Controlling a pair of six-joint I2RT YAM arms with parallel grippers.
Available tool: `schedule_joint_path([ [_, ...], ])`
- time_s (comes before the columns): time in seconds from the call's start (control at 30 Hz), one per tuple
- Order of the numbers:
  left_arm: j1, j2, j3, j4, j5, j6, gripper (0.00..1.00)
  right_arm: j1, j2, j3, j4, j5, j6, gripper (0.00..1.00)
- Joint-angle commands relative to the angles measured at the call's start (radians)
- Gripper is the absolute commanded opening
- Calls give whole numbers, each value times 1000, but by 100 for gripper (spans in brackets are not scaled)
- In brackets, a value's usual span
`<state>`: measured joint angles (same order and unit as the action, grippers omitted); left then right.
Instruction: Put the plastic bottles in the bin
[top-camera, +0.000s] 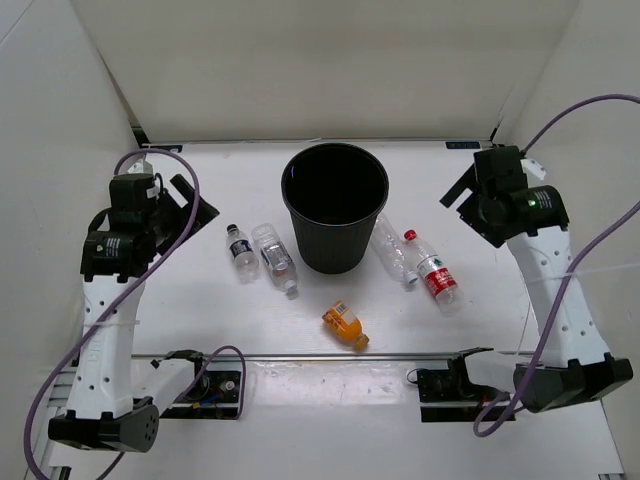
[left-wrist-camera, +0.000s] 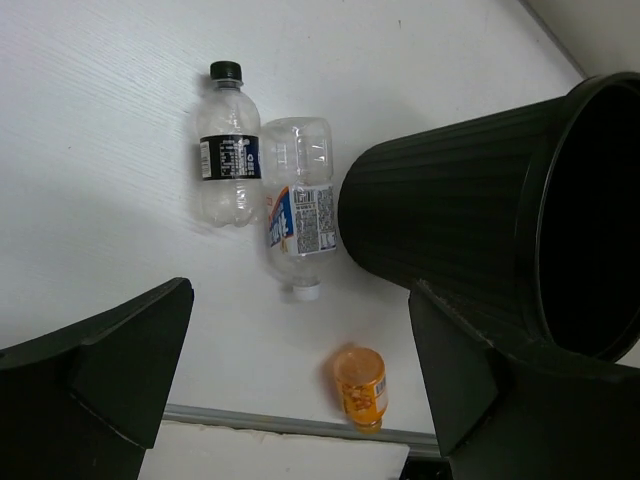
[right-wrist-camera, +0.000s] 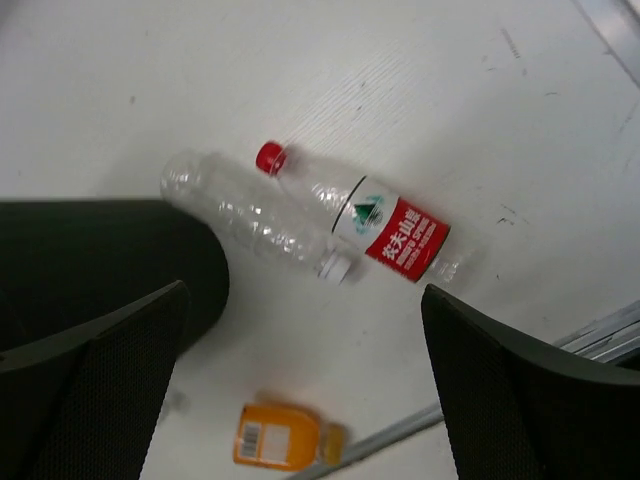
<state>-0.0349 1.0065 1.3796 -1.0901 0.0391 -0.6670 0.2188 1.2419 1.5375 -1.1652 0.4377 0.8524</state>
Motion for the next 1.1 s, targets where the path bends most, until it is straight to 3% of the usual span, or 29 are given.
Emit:
schedule_joint_path([
  [0.0,-14,-48,-5,18,-1,44,100,24,18,-53,27,-185,-197,100],
  [0.17,-49,-57,-5,-123,-186,-63,100,2,122,-95,-94,-221,-220,100],
  [0.3,-65,-114,-94,-36,-93,-22,100,13,79,-311,158,-258,-308,100],
  [0.37,-74,-105,-120,-25,-61,-22,100,-9,100,-368,188,-216,-319,100],
  [0.53,-74,-59,-143,-25,-10,-42,100,-33,230,-390,238,-215,-319,100],
  [0.83,-95,-26,-134,-25,-61,-42,100,-62,456,-447,325,-215,-306,100],
  [0.9,-95,-16,-134,-25,-71,-42,100,-73,467,-436,315,-225,-296,85],
  [0.93,-95,-16,-134,-25,-71,-42,100,-73,458,-436,303,-214,-282,70],
  [1.07,-95,-5,-125,-25,-91,-51,100,-91,340,-366,199,-192,-253,53],
])
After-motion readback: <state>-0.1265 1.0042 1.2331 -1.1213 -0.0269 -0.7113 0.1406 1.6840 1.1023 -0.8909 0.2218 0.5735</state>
